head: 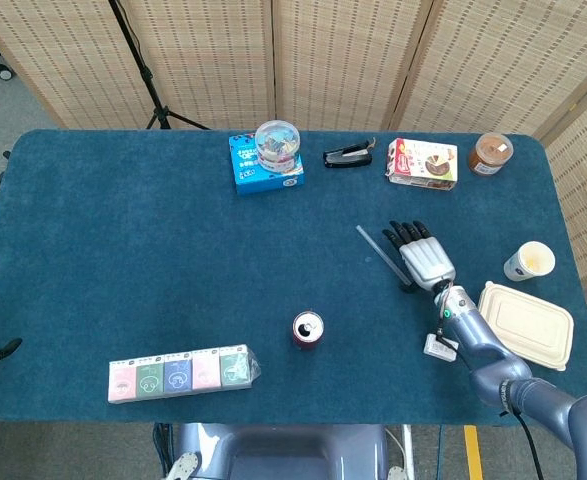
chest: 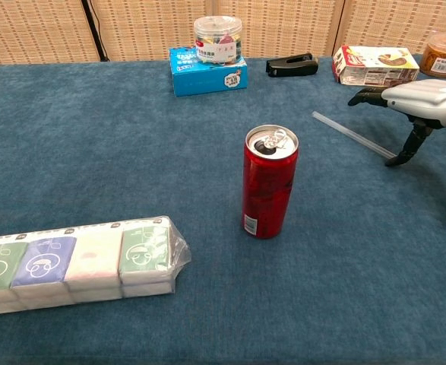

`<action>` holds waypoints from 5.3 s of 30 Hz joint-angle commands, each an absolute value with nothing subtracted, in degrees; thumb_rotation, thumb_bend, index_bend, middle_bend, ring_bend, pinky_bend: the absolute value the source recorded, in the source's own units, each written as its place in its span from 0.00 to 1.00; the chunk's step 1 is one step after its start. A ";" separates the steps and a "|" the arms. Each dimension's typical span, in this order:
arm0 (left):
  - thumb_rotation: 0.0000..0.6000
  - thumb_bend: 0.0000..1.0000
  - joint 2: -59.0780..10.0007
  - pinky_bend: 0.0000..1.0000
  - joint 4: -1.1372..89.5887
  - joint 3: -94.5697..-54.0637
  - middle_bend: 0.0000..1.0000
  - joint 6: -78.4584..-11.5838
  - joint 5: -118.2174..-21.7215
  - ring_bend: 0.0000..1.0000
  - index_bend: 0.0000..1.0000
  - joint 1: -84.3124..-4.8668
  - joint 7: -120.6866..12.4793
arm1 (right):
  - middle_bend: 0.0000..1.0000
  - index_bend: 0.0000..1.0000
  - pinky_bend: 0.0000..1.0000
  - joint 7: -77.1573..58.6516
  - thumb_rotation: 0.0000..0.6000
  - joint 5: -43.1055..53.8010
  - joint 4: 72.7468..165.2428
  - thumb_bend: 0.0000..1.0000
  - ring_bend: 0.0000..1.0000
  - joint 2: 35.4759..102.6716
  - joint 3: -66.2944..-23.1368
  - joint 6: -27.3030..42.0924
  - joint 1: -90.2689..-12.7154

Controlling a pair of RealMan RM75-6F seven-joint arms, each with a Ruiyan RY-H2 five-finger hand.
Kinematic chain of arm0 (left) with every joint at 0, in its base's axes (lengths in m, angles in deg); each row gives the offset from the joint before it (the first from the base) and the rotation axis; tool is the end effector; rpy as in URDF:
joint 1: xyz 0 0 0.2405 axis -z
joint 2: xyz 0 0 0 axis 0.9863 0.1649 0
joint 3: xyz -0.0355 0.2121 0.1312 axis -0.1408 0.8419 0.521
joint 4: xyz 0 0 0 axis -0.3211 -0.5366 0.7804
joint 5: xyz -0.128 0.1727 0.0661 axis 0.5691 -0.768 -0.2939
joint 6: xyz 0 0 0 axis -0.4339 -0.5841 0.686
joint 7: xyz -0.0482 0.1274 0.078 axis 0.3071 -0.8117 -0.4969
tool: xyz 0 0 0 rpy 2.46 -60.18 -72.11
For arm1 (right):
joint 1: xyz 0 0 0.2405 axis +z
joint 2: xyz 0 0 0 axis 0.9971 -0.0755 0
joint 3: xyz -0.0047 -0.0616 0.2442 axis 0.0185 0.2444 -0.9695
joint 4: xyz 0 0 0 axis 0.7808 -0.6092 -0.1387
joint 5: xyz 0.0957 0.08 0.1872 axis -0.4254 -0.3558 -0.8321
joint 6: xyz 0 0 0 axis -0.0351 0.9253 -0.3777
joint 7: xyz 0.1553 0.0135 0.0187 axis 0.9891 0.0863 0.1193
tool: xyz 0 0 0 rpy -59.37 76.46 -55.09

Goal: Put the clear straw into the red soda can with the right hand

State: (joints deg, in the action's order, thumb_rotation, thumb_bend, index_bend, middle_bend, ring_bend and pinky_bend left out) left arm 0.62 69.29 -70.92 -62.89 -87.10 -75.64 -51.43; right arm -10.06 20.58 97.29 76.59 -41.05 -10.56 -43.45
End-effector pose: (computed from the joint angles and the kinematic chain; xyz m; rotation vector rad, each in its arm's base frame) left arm -0.3209 0.2005 0.1742 -1.2691 -0.9875 -0.8615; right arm -0.2547 -0.4184 -0.0029 1.8634 -0.8076 0.6815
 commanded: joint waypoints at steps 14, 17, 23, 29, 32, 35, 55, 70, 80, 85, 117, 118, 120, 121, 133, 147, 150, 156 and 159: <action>1.00 0.00 0.88 0.00 69.51 -70.70 0.00 -62.22 -87.17 0.00 0.00 -75.40 -51.82 | 0.00 0.00 0.00 -17.91 1.00 21.35 86.06 0.00 0.00 79.80 -40.63 -9.62 -42.11; 1.00 0.00 0.98 0.00 69.46 -70.60 0.00 -62.15 -87.27 0.00 0.00 -75.40 -51.76 | 0.00 0.00 0.00 -19.04 1.00 21.81 83.65 0.00 0.00 80.66 -40.51 -8.86 -41.90; 1.00 0.00 1.15 0.00 69.50 -70.51 0.00 -62.14 -87.41 0.00 0.00 -75.45 -51.42 | 0.00 0.00 0.00 -17.49 1.00 21.85 82.21 0.00 0.00 81.36 -40.99 -8.75 -41.48; 1.00 0.00 1.41 0.00 69.56 -70.49 0.00 -61.89 -87.35 0.00 0.00 -75.39 -51.15 | 0.00 0.00 0.00 -7.68 1.00 18.10 92.52 0.00 0.00 77.53 -45.11 -12.50 -40.29; 1.00 0.00 1.37 0.00 69.61 -70.44 0.00 -61.83 -87.43 0.00 0.00 -75.32 -51.37 | 0.00 0.02 0.00 -7.46 1.00 15.49 94.44 0.00 0.00 76.54 -47.04 -16.02 -38.50; 1.00 0.00 1.31 0.00 69.58 -70.50 0.00 -61.89 -87.36 0.00 0.00 -75.32 -51.38 | 0.00 0.10 0.00 -7.98 1.00 12.76 94.16 0.00 0.00 77.20 -48.72 -18.46 -37.00; 1.00 0.00 2.36 0.00 69.17 -71.15 0.00 -61.19 -86.19 0.00 0.00 -75.22 -48.47 | 0.00 0.42 0.00 -10.75 1.00 -2.10 87.98 0.01 0.00 86.30 -54.61 -23.38 -32.96; 1.00 0.00 2.65 0.00 68.89 -71.30 0.00 -60.72 -85.85 0.00 0.00 -75.08 -47.61 | 0.00 0.44 0.00 -12.72 1.00 -5.17 89.72 0.28 0.00 86.05 -55.01 -24.42 -32.30; 1.00 0.00 2.74 0.00 69.03 -71.16 0.00 -61.13 -86.21 0.00 0.00 -75.31 -47.31 | 0.00 0.45 0.00 -14.19 1.00 -6.99 89.67 0.32 0.00 86.41 -54.36 -24.63 -32.30; 1.00 0.00 2.76 0.00 68.90 -71.25 0.00 -61.13 -86.12 0.00 0.00 -75.32 -47.08 | 0.00 0.45 0.00 -14.06 1.00 -7.56 89.01 0.34 0.00 86.54 -54.42 -25.18 -32.15; 1.00 0.00 2.48 0.00 68.81 -71.57 0.00 -60.49 -85.19 0.00 0.00 -74.93 -47.82 | 0.00 0.50 0.00 -12.14 1.00 -7.48 83.02 0.43 0.00 89.33 -54.31 -28.22 -31.14; 1.00 0.00 2.47 0.00 68.81 -71.54 0.00 -60.47 -85.21 0.00 0.00 -74.93 -47.88 | 0.00 0.50 0.00 -12.12 1.00 -7.42 82.92 0.44 0.00 89.37 -54.29 -28.27 -31.15; 1.00 0.00 2.46 0.00 68.83 -71.49 0.00 -60.47 -85.28 0.00 0.00 -74.93 -47.97 | 0.00 0.51 0.00 -12.04 1.00 -7.33 82.76 0.47 0.00 89.43 -54.28 -28.37 -31.15; 1.00 0.00 2.46 0.00 68.85 -71.48 0.00 -60.50 -85.32 0.00 0.00 -74.94 -47.98 | 0.00 0.51 0.00 -11.93 1.00 -7.27 82.72 0.48 0.00 89.45 -54.31 -28.40 -31.17; 1.00 0.00 2.57 0.00 68.86 -71.35 0.00 -60.68 -85.64 0.00 0.00 -75.07 -47.68 | 0.00 0.53 0.00 -11.17 1.00 -5.67 85.64 0.51 0.00 87.85 -54.18 -27.02 -32.13; 1.00 0.00 3.19 0.00 68.82 -70.77 0.00 -61.36 -87.34 0.00 0.00 -75.55 -45.83 | 0.00 0.53 0.00 -3.75 1.00 -0.07 107.31 0.52 0.00 74.81 -56.02 -19.95 -38.23; 1.00 0.00 3.40 0.00 68.77 -70.78 0.00 -61.85 -87.59 0.00 0.00 -75.83 -45.01 | 0.00 0.54 0.00 -0.13 1.00 0.88 114.10 0.52 0.00 70.59 -57.05 -19.71 -40.14; 1.00 0.00 3.84 0.00 68.55 -70.36 0.00 -63.20 -89.14 0.00 0.00 -76.57 -43.28 | 0.00 0.54 0.00 11.53 1.00 5.64 129.04 0.52 0.00 60.46 -60.12 -19.48 -45.12; 1.00 0.00 3.97 0.00 68.34 -70.14 0.00 -63.84 -89.85 0.00 0.00 -76.92 -42.54 | 0.00 0.54 0.00 17.74 1.00 8.16 135.22 0.52 0.00 56.10 -61.60 -19.13 -47.51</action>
